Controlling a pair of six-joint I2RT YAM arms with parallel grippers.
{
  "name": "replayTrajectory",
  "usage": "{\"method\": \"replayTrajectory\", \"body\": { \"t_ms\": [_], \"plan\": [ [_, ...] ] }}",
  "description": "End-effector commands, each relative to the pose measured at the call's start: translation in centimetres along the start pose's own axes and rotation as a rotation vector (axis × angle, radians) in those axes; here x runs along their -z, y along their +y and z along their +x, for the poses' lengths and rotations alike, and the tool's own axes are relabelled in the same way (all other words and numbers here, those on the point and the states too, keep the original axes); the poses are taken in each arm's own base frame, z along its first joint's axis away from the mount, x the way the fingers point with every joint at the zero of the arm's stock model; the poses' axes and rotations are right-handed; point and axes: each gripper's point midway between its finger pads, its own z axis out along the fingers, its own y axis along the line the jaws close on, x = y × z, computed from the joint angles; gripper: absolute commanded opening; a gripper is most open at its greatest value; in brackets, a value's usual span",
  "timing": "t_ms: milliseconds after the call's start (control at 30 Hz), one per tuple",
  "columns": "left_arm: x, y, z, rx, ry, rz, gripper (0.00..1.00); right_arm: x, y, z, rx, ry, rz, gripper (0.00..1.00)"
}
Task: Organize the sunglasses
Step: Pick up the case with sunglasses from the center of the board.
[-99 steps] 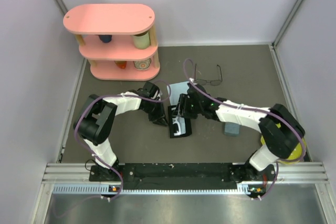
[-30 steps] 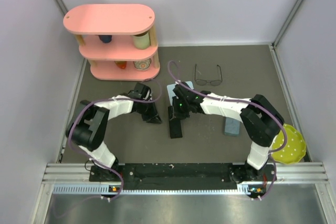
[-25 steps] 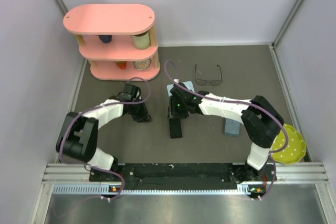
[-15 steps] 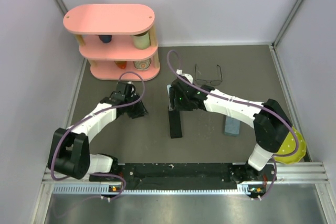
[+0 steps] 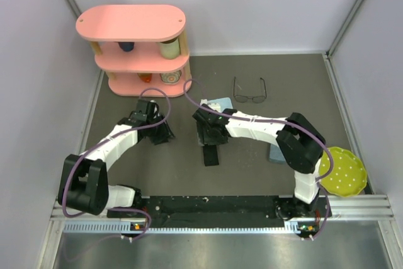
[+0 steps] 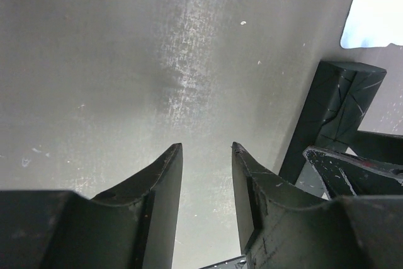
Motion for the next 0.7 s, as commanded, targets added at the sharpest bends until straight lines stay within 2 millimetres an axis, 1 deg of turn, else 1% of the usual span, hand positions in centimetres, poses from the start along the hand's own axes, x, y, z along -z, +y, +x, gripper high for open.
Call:
{"method": "replayTrajectory", "body": {
  "t_ms": [0, 67, 167, 367, 400, 467, 667],
  "plan": [
    [0.5, 0.2, -0.4, -0.014, -0.022, 0.016, 0.42, -0.2, 0.1, 0.0, 0.019, -0.015, 0.045, 0.63],
    [0.4, 0.3, -0.4, -0.011, -0.018, 0.018, 0.42, -0.9, 0.0, 0.4, 0.031, -0.002, 0.058, 0.61],
    [0.4, 0.2, -0.5, -0.007, -0.016, 0.029, 0.43, -1.7, 0.0, 1.1, 0.042, 0.022, 0.078, 0.56],
    [0.2, 0.2, -0.3, -0.007, -0.003, 0.039, 0.43, -2.5, -0.6, 2.1, 0.09, 0.053, 0.154, 0.5],
    [0.2, 0.3, -0.3, -0.005, -0.001, 0.039, 0.43, -2.9, -0.9, 2.3, 0.101, 0.062, 0.171, 0.49],
    [0.2, 0.3, -0.2, -0.005, 0.003, 0.04, 0.43, -2.8, -0.9, 2.4, 0.132, 0.064, 0.197, 0.51],
    [0.4, 0.1, 0.0, 0.0, 0.012, 0.051, 0.43, -3.6, -1.3, 3.1, 0.168, 0.091, 0.251, 0.52]
  ]
}}
